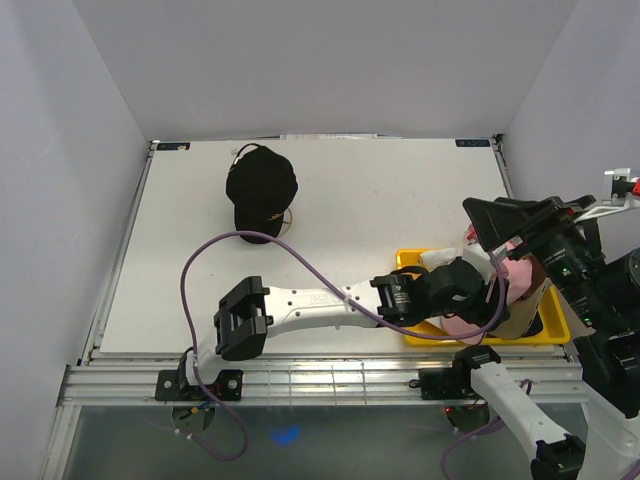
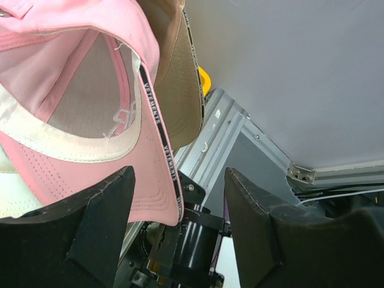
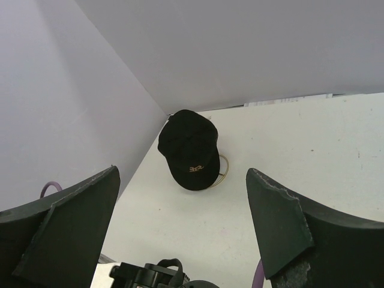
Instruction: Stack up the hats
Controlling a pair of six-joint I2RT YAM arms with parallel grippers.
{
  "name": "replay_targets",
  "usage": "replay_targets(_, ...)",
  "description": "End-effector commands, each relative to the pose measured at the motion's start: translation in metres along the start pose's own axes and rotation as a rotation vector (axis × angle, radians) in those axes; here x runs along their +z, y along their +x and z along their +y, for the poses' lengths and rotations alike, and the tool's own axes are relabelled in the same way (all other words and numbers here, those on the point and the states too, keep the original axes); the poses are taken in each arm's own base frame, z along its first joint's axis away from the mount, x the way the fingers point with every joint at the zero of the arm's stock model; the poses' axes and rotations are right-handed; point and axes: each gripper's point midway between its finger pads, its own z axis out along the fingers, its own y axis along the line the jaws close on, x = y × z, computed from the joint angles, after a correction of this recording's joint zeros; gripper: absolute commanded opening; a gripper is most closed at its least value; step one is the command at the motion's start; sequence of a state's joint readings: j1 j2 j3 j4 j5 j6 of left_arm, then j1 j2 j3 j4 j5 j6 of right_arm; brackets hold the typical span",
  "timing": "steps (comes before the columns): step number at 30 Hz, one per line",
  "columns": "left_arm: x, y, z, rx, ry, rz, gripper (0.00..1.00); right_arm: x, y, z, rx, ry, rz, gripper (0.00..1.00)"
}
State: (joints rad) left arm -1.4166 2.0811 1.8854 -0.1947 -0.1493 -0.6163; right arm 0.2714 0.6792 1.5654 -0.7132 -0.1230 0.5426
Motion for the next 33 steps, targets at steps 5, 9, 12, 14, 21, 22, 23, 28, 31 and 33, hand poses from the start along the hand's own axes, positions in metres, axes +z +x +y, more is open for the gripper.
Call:
replay_targets(5, 0.011, 0.014, 0.000, 0.064, -0.043, 0.030, 0.71, -0.011, -0.010, 0.007, -0.029, -0.014, -0.031, 0.90)
replay_targets(9, 0.018, 0.020, 0.000, 0.084, -0.066, 0.041, 0.71, -0.013, -0.010, 0.007, -0.033, -0.013, -0.031, 0.90)
replay_targets(12, 0.019, 0.024, 0.003, 0.098, -0.096, 0.044, 0.68, -0.013, -0.010, 0.006, -0.036, -0.011, -0.031, 0.90)
replay_targets(14, 0.020, 0.025, 0.008, 0.104, -0.123, 0.041, 0.65, -0.013, -0.010, 0.006, -0.038, -0.011, -0.031, 0.90)
replay_targets(21, 0.015, 0.021, 0.025, 0.101, -0.225, 0.019, 0.46, -0.011, -0.008, 0.004, -0.036, -0.006, -0.026, 0.90)
replay_targets(22, 0.013, 0.022, 0.027, 0.103, -0.235, 0.022, 0.43, -0.011, -0.008, 0.004, -0.037, -0.005, -0.027, 0.90)
replay_targets(23, 0.013, 0.022, 0.029, 0.102, -0.241, 0.021, 0.36, -0.011, -0.007, 0.004, -0.038, -0.006, -0.026, 0.91)
replay_targets(28, 0.008, 0.018, 0.030, 0.095, -0.255, 0.012, 0.08, -0.009, -0.008, 0.003, -0.037, -0.006, -0.029, 0.91)
replay_targets(31, 0.002, 0.007, 0.024, 0.081, -0.236, -0.001, 0.00, -0.010, -0.008, 0.003, -0.038, -0.004, -0.031, 0.91)
replay_targets(33, -0.005, -0.004, 0.018, 0.052, -0.211, -0.014, 0.00, -0.010, -0.009, 0.003, -0.040, -0.002, -0.034, 0.91)
